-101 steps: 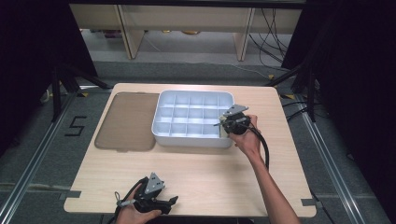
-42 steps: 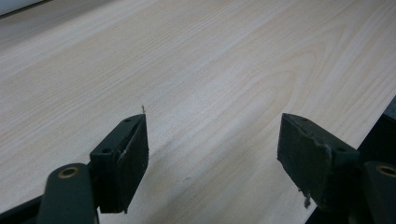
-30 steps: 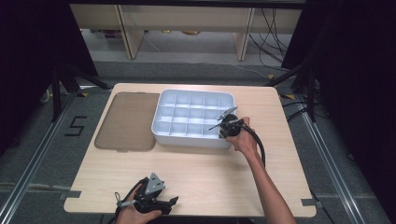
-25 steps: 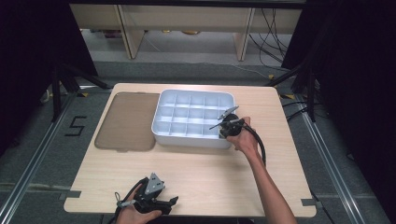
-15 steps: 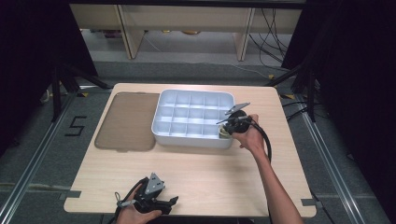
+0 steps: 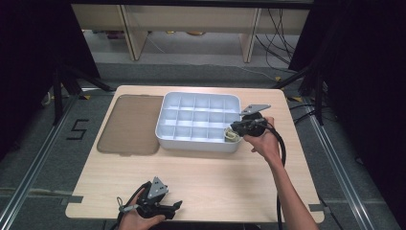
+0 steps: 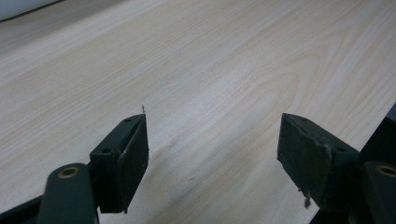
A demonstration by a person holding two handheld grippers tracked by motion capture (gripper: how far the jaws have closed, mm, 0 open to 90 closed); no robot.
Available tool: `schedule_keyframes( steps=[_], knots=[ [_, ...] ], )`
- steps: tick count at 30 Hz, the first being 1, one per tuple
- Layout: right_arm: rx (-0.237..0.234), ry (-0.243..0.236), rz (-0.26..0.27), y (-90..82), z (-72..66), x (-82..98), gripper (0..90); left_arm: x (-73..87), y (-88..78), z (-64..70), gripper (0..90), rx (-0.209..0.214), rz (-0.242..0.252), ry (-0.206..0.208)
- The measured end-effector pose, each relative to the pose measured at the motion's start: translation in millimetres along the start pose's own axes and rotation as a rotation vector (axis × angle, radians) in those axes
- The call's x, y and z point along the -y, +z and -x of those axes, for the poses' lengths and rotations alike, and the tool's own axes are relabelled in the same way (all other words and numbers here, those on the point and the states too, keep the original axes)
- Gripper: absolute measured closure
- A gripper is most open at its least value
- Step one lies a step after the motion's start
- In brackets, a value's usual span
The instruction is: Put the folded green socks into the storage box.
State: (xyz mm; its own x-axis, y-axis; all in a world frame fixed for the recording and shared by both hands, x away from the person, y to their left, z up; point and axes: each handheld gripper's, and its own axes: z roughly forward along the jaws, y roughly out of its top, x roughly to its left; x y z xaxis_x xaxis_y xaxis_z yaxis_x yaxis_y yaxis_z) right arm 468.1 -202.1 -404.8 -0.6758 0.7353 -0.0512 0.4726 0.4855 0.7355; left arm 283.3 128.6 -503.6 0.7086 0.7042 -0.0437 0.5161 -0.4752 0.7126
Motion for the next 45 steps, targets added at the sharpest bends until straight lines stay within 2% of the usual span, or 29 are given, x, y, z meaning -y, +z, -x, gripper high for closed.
schedule_keyframes(
  steps=[1,3,4,5,6,7,9,10,13,14,18,20,21,22,23,25,26,27,28,29,30,33,34,35,37,38,39,44,45],
  knots=[
    [-0.01,-0.022,0.024,-3.0,-2.0,0.1,78.0,-0.1,0.1,-0.1,24.7,-0.001,0.0,0.0],
    [-0.01,-0.01,0.03,-8.0,-7.3,1.2,77.3,0.1,1.3,0.8,24.6,-0.005,0.016,-0.021],
    [-0.01,-0.01,0.03,-8.0,-7.3,1.2,77.3,-0.1,0.4,-0.3,24.6,-0.004,0.001,-0.004],
    [-0.01,-0.038,0.059,-8.0,-7.1,1.7,77.1,0.2,1.5,0.8,24.7,-0.01,0.016,-0.02],
    [-0.016,-0.034,0.063,-11.5,-10.6,2.8,76.1,0.2,1.1,0.8,24.6,-0.005,0.016,-0.018],
    [-0.023,-0.037,0.075,-12.8,-12.1,3.6,75.7,-0.1,-0.3,-0.7,24.6,-0.004,-0.002,0.003],
    [-0.031,-0.032,0.09,-15.4,-15.3,5.6,75.4,-0.2,-0.1,-0.7,24.6,-0.007,0.003,-0.005],
    [-0.036,-0.029,0.1,-17.7,-17.0,6.7,75.3,0.1,1.1,0.5,24.6,-0.011,0.022,-0.026],
    [-0.042,-0.038,0.12,-22.7,-19.2,10.5,74.9,-0.3,-1.7,-2.9,24.6,-0.005,-0.011,0.011],
    [-0.047,-0.031,0.126,-25.1,-20.0,12.5,74.9,-0.2,-1.0,-2.1,24.7,-0.006,0.0,-0.001],
    [-0.053,-0.035,0.164,-32.1,-22.1,20.3,74.8,-0.5,-1.6,-3.5,24.7,-0.009,-0.019,0.024],
    [-0.056,-0.034,0.176,-35.8,-23.4,24.9,74.8,-0.1,0.4,-0.9,24.6,-0.007,0.009,-0.009],
    [-0.06,-0.018,0.197,-35.5,-25.5,27.9,74.8,0.4,0.9,-0.1,24.6,-0.003,0.009,-0.025],
    [-0.058,-0.033,0.185,-36.6,-24.8,28.6,74.6,0.5,1.2,0.0,24.6,-0.001,0.01,-0.028],
    [-0.066,-0.016,0.174,-37.6,-26.1,29.6,74.6,-0.2,0.2,-1.2,24.7,-0.006,0.007,-0.006],
    [-0.062,-0.025,0.181,-37.6,-24.8,31.1,74.3,-0.2,0.2,-0.6,24.6,-0.005,0.017,-0.016],
    [-0.064,-0.01,0.178,-37.3,-26.4,32.0,74.3,-0.3,-1.0,-2.2,24.6,-0.006,0.0,0.007],
    [-0.063,-0.029,0.181,-36.7,-24.9,32.2,74.3,-0.6,-2.3,-3.9,24.7,-0.006,-0.019,0.03],
    [-0.071,-0.02,0.176,-36.2,-25.8,33.0,74.1,-0.6,-2.1,-4.0,24.7,-0.007,-0.017,0.028],
    [-0.068,-0.023,0.177,-35.4,-26.3,33.6,73.6,-0.2,-1.1,-1.9,24.7,-0.007,-0.001,-0.005],
    [-0.07,-0.022,0.174,-35.7,-26.9,34.0,73.2,-0.2,-1.2,-1.8,24.6,-0.008,0.001,-0.008],
    [-0.069,-0.023,0.183,-36.4,-29.0,34.7,71.7,-0.1,-1.6,-1.6,24.6,-0.007,0.002,-0.003],
    [-0.071,-0.002,0.18,-37.7,-31.7,35.2,70.7,-0.2,-1.6,-1.8,24.6,-0.008,0.002,-0.001],
    [-0.071,-0.024,0.191,-37.9,-30.6,35.0,69.7,-0.3,-1.2,-1.4,24.6,-0.008,0.007,-0.007],
    [-0.096,-0.018,0.18,-39.2,-32.7,35.4,68.0,-0.2,-1.5,-1.9,24.6,-0.008,-0.003,0.002],
    [-0.08,-0.027,0.195,-39.4,-33.0,35.9,66.9,-0.1,-1.5,-1.6,24.6,-0.012,-0.001,-0.003],
    [-0.098,-0.009,0.186,-40.3,-34.4,36.1,66.1,0.0,-1.6,-1.4,24.6,-0.014,0.001,-0.011],
    [-0.109,-0.012,0.199,-42.0,-38.7,35.6,59.3,0.1,-1.5,-1.7,24.6,-0.012,0.0,-0.01],
    [-0.104,0.015,0.193,-43.5,-41.5,36.2,58.4,0.0,-1.5,-1.8,24.6,-0.012,0.0,-0.01]
  ],
)
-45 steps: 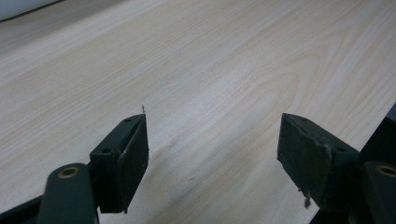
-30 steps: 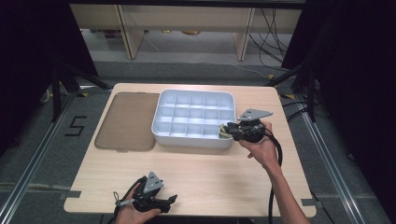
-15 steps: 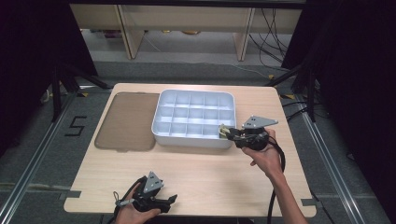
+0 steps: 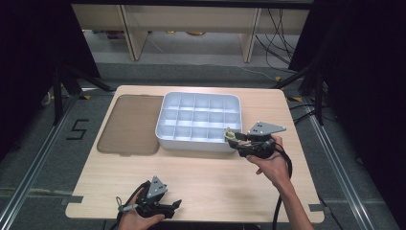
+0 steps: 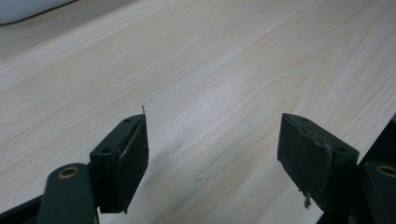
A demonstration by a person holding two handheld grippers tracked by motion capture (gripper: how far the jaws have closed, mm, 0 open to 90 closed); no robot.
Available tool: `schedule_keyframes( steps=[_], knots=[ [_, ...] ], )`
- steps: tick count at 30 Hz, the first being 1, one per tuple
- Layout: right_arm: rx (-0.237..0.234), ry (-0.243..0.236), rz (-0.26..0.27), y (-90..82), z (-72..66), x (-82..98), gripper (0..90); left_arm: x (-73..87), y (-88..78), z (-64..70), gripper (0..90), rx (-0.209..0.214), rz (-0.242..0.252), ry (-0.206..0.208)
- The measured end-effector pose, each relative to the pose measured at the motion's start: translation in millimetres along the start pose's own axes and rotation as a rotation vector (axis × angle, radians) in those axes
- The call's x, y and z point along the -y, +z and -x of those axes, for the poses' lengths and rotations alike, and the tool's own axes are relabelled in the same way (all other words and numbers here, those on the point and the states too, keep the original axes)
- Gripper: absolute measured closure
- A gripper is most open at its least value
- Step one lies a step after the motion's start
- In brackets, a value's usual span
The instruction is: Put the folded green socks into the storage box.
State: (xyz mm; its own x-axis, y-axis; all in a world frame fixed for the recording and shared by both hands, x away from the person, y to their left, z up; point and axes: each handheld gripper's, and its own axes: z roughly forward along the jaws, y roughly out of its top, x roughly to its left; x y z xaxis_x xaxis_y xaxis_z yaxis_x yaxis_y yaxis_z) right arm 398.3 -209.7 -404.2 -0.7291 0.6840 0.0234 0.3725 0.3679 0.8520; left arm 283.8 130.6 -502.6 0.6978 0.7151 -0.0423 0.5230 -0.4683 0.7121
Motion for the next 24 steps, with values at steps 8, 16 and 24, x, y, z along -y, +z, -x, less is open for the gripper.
schedule_keyframes(
  steps=[8,16,24],
  knots=[
    [-0.001,-0.002,0.0,-2.1,-3.8,3.4,51.1,0.2,0.3,0.4,24.6,0.002,0.013,0.003],
    [-0.016,0.017,-0.005,-4.3,-7.5,6.5,43.1,0.4,1.0,1.5,24.6,0.0,0.029,-0.044],
    [0.009,0.022,-0.031,-3.7,-9.9,16.4,38.9,0.6,-1.2,-1.8,24.6,0.0,0.008,-0.006]
  ],
)
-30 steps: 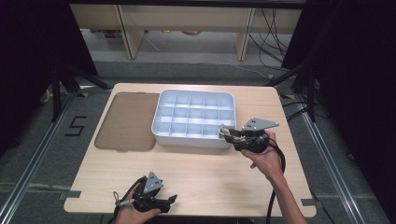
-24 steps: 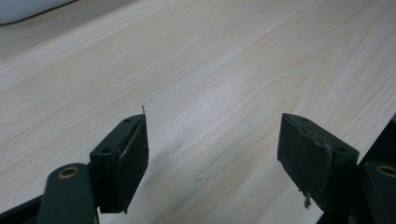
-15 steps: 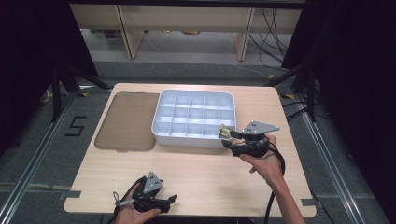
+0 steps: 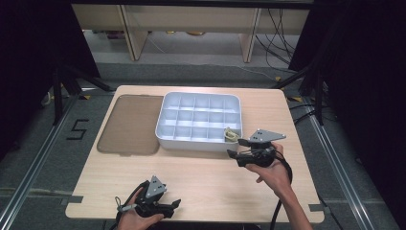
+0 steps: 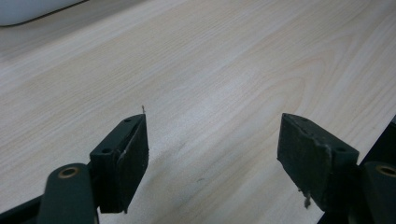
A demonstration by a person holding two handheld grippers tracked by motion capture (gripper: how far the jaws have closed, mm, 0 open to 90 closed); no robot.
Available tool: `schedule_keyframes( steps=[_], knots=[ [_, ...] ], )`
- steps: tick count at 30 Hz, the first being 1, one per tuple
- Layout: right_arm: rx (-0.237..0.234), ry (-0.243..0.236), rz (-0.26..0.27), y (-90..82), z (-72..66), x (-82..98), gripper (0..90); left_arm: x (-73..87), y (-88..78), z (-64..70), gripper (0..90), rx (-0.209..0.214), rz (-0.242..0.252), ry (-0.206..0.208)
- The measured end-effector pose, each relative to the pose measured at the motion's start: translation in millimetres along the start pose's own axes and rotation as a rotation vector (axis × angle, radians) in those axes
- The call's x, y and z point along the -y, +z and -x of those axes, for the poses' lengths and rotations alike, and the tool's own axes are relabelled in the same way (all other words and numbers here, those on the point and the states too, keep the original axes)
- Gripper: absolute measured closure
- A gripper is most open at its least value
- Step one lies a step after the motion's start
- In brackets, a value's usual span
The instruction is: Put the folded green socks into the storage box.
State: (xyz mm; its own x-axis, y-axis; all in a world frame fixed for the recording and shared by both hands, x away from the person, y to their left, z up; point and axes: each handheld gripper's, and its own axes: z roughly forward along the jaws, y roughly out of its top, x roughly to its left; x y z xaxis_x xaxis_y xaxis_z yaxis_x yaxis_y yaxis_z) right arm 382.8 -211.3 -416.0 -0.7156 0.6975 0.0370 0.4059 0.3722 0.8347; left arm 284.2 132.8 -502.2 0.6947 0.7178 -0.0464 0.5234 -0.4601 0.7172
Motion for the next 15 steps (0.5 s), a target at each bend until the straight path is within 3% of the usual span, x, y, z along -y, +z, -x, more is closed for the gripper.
schedule_keyframes(
  steps=[3,4,5,11,15],
  knots=[
    [-0.004,-0.004,-0.002,-0.7,0.1,2.5,37.6,0.0,0.6,0.3,24.6,0.002,0.008,-0.011],
    [-0.005,0.012,-0.001,-0.6,-1.3,3.5,37.4,0.1,0.6,0.3,24.6,0.002,0.007,-0.01],
    [-0.002,-0.011,0.004,-0.8,0.0,4.0,37.2,-0.1,0.4,0.1,24.6,-0.001,0.003,-0.004],
    [0.002,-0.007,-0.006,-2.4,-2.0,9.9,36.1,-0.3,0.1,-0.7,24.6,0.0,0.004,0.008],
    [-0.01,-0.005,-0.025,-3.5,-1.8,14.4,35.3,0.4,1.0,0.6,24.6,0.004,0.012,-0.015]
  ],
)
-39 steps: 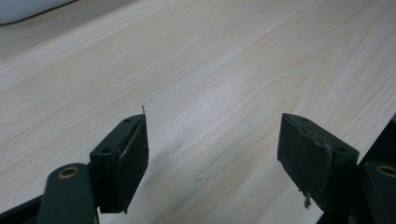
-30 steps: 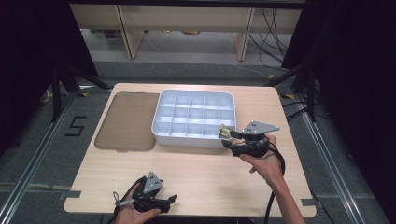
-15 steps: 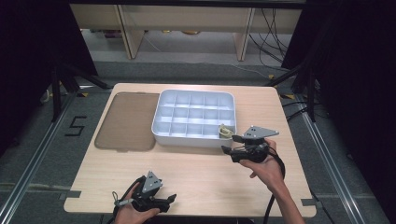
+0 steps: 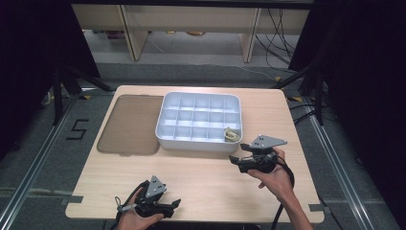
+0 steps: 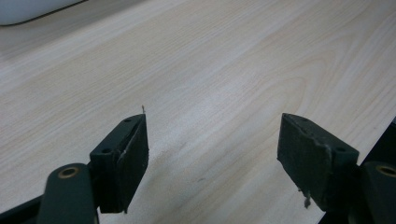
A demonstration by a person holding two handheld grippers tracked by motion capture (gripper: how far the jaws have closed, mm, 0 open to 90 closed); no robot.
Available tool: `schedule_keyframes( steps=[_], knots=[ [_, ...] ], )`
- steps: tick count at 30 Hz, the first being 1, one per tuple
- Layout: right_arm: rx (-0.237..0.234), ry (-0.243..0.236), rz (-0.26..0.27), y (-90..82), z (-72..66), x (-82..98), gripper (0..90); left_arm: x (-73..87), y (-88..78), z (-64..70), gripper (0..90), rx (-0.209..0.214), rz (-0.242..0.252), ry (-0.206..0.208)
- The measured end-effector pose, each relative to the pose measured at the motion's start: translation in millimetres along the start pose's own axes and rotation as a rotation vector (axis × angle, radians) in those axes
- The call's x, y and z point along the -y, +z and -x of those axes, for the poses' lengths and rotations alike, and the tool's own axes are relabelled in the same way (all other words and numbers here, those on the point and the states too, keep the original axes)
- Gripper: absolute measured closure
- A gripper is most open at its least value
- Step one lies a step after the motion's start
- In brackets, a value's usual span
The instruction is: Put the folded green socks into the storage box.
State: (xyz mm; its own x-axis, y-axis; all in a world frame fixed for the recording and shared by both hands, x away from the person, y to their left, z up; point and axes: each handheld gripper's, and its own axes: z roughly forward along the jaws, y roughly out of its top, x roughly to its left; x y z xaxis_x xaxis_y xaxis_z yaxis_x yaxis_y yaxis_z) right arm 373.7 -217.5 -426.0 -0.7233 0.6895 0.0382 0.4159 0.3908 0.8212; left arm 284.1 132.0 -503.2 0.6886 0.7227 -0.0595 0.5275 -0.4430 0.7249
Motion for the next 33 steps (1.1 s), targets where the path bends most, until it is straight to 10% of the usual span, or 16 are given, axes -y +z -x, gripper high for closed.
schedule_keyframes(
  steps=[33],
  knots=[
    [-0.017,0.047,-0.019,-1.6,-20.1,41.6,26.3,-0.9,-1.6,0.1,24.6,-0.006,0.0,0.014]
  ],
)
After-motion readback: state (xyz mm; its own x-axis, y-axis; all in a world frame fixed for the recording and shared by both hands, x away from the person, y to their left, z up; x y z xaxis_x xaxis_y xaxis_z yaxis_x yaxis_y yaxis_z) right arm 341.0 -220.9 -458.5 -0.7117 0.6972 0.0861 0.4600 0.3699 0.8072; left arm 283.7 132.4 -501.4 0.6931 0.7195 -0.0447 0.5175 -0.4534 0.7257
